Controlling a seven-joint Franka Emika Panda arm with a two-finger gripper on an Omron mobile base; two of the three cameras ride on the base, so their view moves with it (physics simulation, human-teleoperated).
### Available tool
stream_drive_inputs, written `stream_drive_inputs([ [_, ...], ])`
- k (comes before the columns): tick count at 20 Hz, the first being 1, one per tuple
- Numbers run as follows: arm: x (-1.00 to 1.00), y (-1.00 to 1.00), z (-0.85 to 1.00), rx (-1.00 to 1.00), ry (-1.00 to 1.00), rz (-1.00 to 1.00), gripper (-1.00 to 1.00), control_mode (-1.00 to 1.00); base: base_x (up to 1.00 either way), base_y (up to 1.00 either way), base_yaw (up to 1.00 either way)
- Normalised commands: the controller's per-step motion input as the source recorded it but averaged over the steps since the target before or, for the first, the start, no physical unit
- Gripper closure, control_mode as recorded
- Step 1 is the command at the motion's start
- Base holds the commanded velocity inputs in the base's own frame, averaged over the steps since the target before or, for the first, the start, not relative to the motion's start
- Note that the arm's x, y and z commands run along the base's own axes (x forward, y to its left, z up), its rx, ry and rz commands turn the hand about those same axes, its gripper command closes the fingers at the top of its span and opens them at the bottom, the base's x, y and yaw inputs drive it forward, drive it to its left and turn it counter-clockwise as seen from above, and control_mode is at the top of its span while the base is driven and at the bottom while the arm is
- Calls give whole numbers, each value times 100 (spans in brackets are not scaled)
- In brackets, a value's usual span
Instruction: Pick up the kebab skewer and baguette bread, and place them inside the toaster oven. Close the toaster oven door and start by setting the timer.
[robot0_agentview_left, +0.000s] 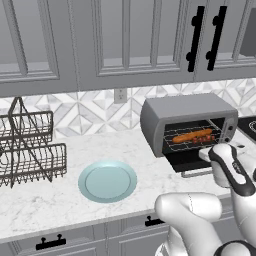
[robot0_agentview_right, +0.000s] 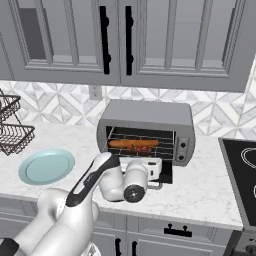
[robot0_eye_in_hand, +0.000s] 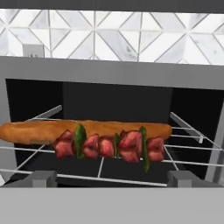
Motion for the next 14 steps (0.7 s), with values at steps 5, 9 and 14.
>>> stream_drive_inputs([
  [5,1,0,-10,0,0,-1,-100,-100,0,0,0],
  [9,3,0,0,0,0,-3,-100,-100,0,0,0],
  [14,6,0,0,1,0,-3,-100,-100,0,0,0],
])
